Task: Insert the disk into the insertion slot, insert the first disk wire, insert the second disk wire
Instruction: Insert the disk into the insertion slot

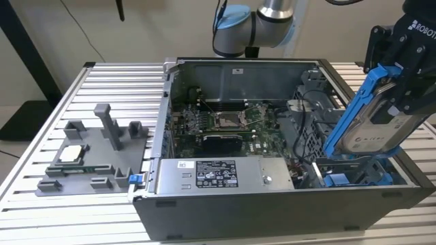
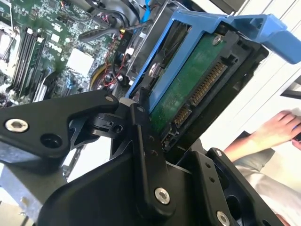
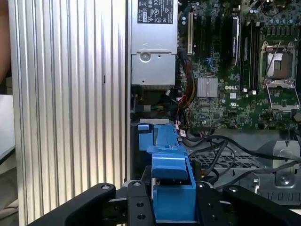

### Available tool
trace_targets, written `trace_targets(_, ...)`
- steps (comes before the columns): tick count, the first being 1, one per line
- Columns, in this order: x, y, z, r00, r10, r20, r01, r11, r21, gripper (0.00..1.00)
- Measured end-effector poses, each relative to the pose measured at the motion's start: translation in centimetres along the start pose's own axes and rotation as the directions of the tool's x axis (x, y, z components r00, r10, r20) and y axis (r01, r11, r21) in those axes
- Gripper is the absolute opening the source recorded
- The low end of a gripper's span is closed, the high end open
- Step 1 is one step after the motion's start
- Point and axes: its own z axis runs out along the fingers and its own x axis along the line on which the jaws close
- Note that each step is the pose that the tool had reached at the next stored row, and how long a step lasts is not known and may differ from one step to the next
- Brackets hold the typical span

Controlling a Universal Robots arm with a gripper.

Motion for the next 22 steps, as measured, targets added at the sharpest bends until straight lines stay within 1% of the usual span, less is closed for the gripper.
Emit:
trace_targets(9,0.00,-0.01,0.66,1.0000,0.000,0.0000,0.000,1.0000,0.0000,0.00)
trace_targets(17,0.00,-0.01,1.51,1.0000,0.000,0.0001,0.000,1.0000,0.0000,0.00)
trace_targets(22,0.00,-0.07,2.17,1.0000,0.000,0.0029,0.000,1.0000,-0.0001,0.00)
